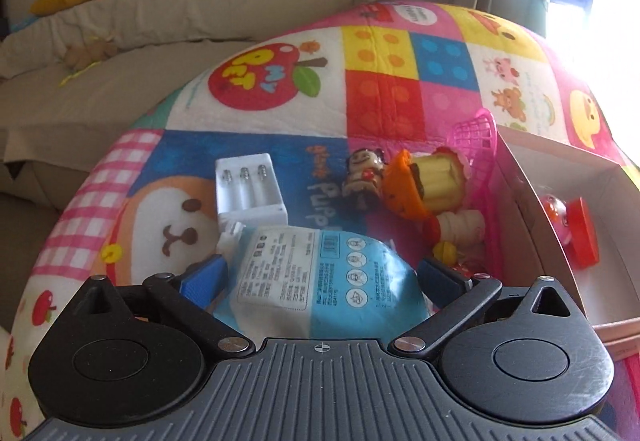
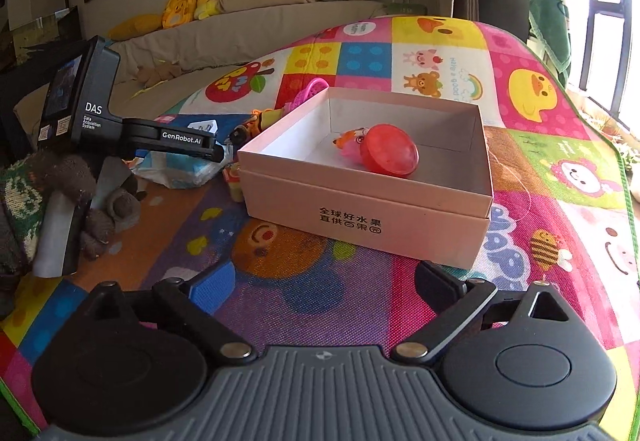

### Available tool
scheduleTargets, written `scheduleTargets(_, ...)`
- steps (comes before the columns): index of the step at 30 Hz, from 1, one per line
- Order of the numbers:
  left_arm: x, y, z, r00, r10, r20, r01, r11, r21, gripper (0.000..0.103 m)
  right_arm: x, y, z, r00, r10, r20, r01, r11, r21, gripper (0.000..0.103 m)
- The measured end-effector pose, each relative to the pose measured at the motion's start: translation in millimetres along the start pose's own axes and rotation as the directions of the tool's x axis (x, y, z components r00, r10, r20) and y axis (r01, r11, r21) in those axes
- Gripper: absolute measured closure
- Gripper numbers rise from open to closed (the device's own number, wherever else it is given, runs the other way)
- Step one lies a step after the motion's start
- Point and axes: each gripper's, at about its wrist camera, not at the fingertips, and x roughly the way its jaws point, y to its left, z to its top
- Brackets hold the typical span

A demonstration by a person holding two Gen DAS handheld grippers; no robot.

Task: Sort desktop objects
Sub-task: 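Grasp the blue wet-wipes pack with the left tool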

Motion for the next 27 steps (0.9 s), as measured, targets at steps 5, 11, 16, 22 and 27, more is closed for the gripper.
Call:
scheduleTargets(5,-3,-1,-5,1.000,0.022,0.012,-0.024,0.990,0.139,0.000,2,-3,-1,1.000,-0.016,-0.003,0.016,1.000,0.023,0.005)
scheduleTargets(11,-36,27,-33,0.993,0.089,0.083,-0.112,0.935,0.337,0.000,3,-8,-7,0.999,-0.031,-0.014,0.032,0.999,0.017,0.004)
scheduleTargets(16,-59,61,-21,0.995,0.088,0.043,-0.093,0.983,0.157,0.000,8,-9,-7,1.000,-0.019,-0.015,0.019,0.999,0.037,0.004)
scheduleTargets(22,-44,77,-8,0.988,0.156,-0.017,-0.157,0.983,-0.092,0.000,12,3,-7,1.000,0.004,-0.006,-0.004,1.000,0.021,0.004)
scheduleTargets(27,-23,77,-16,0.980,0.194,-0.033,-0.196,0.979,-0.060,0.000,6,10,-5,1.000,-0.006,0.014,0.006,1.000,-0.026,0.004)
